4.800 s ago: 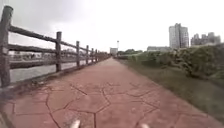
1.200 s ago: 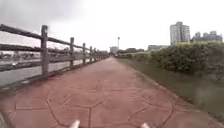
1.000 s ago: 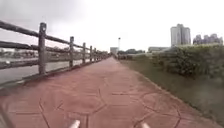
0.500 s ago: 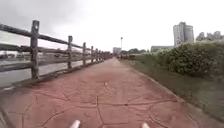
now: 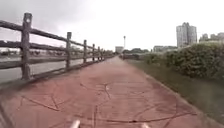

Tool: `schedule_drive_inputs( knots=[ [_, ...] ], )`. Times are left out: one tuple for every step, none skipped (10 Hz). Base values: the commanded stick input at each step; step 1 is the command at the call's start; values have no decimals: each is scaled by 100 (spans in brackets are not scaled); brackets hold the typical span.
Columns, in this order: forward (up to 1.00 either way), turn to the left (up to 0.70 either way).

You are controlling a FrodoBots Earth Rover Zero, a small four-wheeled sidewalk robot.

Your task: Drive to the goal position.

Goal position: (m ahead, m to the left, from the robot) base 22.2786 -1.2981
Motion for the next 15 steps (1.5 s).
schedule_drive_inputs(
  knots=[
    [70,0],
    [70,0],
    [70,13],
    [70,30],
    [70,14],
    [70,0],
    [70,0],
    [70,0],
    [70,0],
    [70,0],
    [70,0],
    [70,0],
    [70,0],
    [70,0],
    [70,0]
  ],
)
